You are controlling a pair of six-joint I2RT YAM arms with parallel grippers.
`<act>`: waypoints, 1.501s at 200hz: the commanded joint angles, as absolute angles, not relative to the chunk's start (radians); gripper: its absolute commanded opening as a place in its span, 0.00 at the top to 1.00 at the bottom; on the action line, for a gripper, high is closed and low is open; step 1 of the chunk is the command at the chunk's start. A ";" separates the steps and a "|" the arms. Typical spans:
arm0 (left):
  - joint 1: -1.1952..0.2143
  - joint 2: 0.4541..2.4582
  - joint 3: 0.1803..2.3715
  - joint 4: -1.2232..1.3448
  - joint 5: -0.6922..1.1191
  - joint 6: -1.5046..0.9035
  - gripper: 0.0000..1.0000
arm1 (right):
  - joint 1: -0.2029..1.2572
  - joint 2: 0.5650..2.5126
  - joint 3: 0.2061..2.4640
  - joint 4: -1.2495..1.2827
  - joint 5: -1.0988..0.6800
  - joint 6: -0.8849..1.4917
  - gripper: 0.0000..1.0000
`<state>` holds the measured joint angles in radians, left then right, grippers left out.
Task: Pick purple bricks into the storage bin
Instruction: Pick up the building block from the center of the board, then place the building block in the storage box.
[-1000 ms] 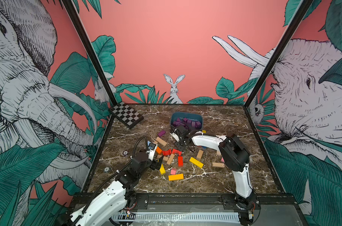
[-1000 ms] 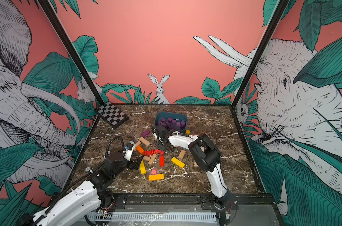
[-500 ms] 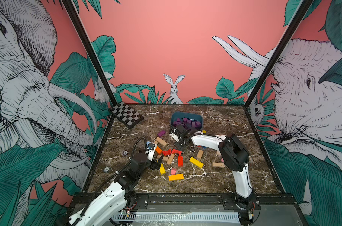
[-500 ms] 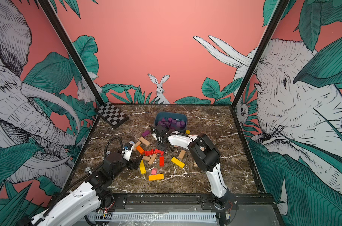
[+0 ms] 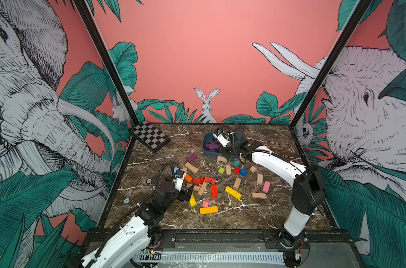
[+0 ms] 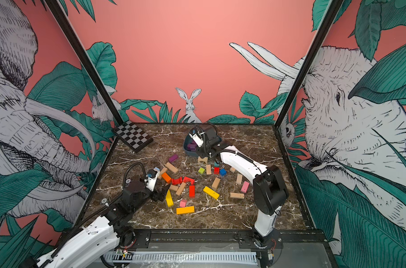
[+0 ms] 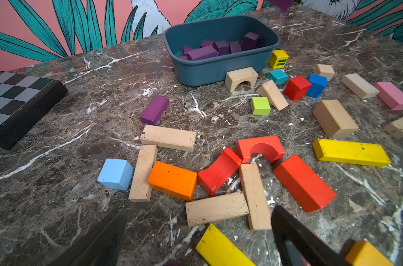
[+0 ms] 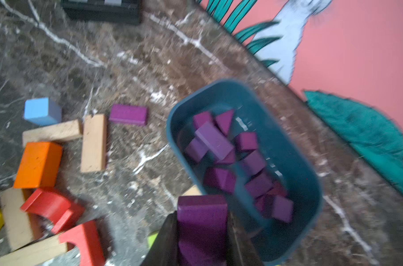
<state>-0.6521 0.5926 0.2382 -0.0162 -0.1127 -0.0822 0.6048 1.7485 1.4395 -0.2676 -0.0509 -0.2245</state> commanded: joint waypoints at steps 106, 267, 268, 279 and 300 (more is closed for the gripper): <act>-0.657 0.576 0.221 -0.009 -0.109 -0.083 0.01 | 0.386 1.985 1.647 -0.503 -0.564 -0.860 1.00; -0.657 0.556 0.215 -0.009 -0.109 -0.083 0.01 | 0.397 2.156 1.773 -0.520 -0.471 -0.890 0.92; -0.657 0.556 0.215 -0.009 -0.110 -0.083 0.01 | 0.397 2.155 1.773 -0.520 -0.470 -0.890 0.92; -0.657 0.557 0.216 -0.009 -0.109 -0.083 0.01 | 0.399 2.151 1.773 -0.519 -0.466 -0.888 0.87; -0.657 0.557 0.215 -0.008 -0.109 -0.084 0.01 | 0.403 2.134 1.766 -0.498 -0.457 -0.868 0.79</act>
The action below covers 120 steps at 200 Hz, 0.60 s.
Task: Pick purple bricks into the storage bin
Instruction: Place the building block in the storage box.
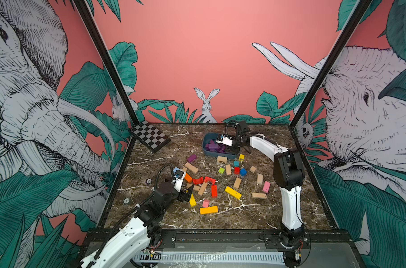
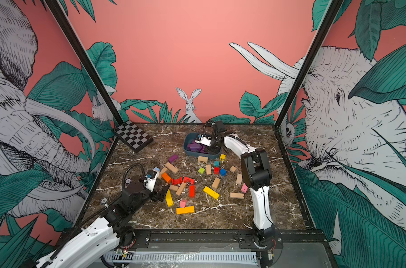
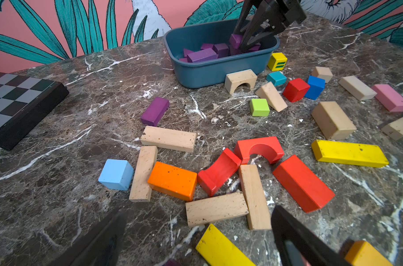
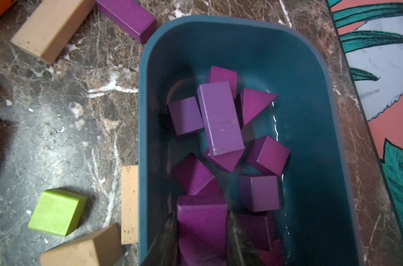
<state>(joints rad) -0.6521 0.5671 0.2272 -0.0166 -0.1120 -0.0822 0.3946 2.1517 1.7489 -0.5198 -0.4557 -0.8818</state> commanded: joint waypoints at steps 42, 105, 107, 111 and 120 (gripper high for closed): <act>-0.657 0.554 0.214 -0.010 -0.108 -0.083 0.01 | 0.403 2.105 1.766 -0.457 -0.467 -0.813 0.64; -0.657 0.543 0.212 -0.012 -0.107 -0.084 0.01 | 0.403 2.077 1.768 -0.437 -0.473 -0.792 0.58; -0.657 0.543 0.211 -0.012 -0.107 -0.084 0.01 | 0.403 2.075 1.767 -0.436 -0.474 -0.791 0.58; -0.656 0.543 0.211 -0.013 -0.107 -0.084 0.01 | 0.403 2.070 1.764 -0.432 -0.474 -0.788 0.58; -0.657 0.541 0.211 -0.012 -0.107 -0.084 0.01 | 0.403 2.058 1.752 -0.417 -0.477 -0.779 0.57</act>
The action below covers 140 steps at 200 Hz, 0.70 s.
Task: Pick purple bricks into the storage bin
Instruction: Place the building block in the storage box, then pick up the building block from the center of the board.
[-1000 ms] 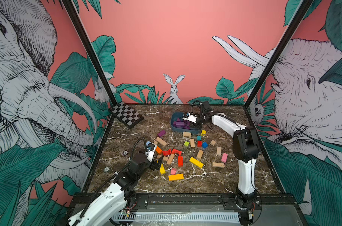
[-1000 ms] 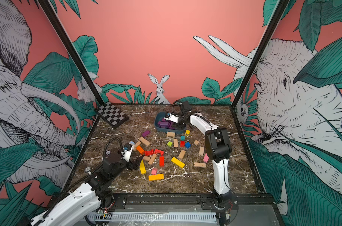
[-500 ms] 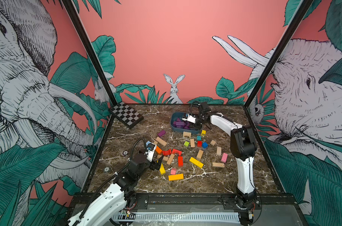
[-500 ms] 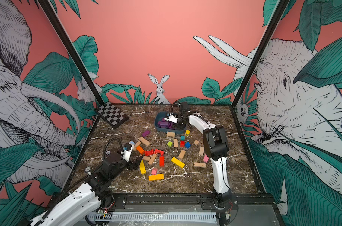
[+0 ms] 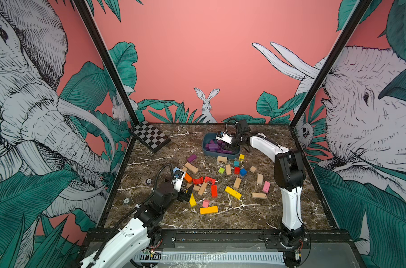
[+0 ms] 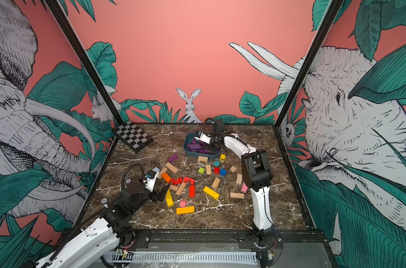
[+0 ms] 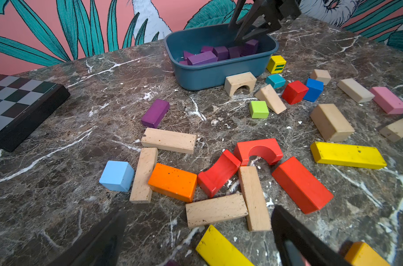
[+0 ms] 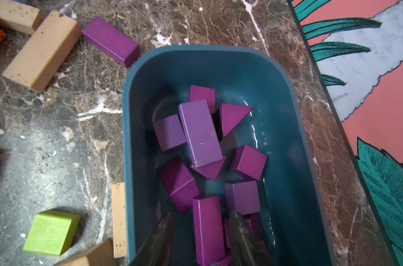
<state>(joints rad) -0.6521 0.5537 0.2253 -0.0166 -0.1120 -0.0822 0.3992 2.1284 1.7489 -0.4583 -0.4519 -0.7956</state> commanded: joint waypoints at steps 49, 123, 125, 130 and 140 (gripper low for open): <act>-0.657 0.530 0.208 -0.017 -0.114 -0.088 0.01 | 0.403 1.858 1.480 -0.033 -0.426 -0.452 0.01; -0.657 0.570 0.221 -0.014 -0.134 -0.097 0.01 | 0.429 1.372 0.938 0.221 -0.224 -0.072 0.01; -0.657 0.573 0.222 -0.014 -0.134 -0.098 0.01 | 0.434 1.362 0.927 0.214 -0.219 -0.072 0.01; -0.657 0.581 0.225 -0.011 -0.137 -0.098 0.01 | 0.445 1.339 0.905 0.198 -0.199 -0.073 0.01; -0.656 0.598 0.231 -0.009 -0.139 -0.101 0.01 | 0.469 1.301 0.863 0.167 -0.156 -0.083 0.01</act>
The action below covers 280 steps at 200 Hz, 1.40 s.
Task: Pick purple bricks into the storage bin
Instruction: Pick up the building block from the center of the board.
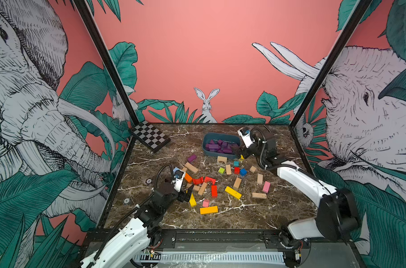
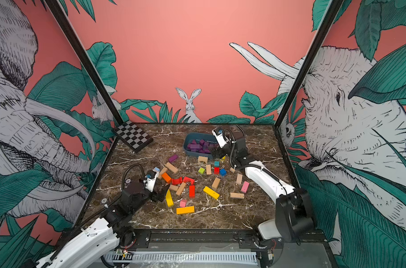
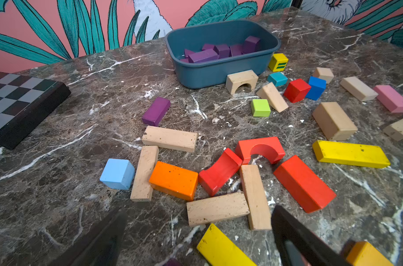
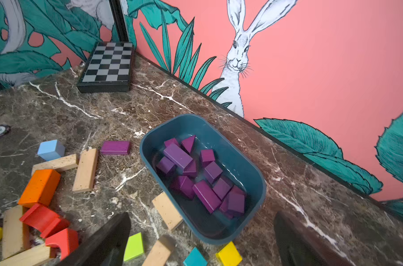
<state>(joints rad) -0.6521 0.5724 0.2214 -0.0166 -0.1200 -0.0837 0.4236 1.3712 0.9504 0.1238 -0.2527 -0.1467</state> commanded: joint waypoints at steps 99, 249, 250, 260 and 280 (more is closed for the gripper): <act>-0.639 0.834 0.451 -0.150 -0.304 -0.171 0.01 | 0.562 1.068 0.481 0.087 0.010 0.098 0.01; -0.425 1.765 1.322 -0.456 -0.014 0.180 0.05 | 0.584 0.968 0.245 0.250 -0.026 0.104 0.02; -0.424 1.768 1.326 -0.458 -0.013 0.180 0.05 | 0.584 0.967 0.244 0.250 -0.026 0.104 0.02; -0.405 1.797 1.365 -0.491 0.003 0.195 0.06 | 0.584 0.960 0.242 0.250 -0.026 0.106 0.02; -0.367 1.855 1.431 -0.556 0.044 0.206 0.09 | 0.583 0.948 0.236 0.250 -0.026 0.107 0.02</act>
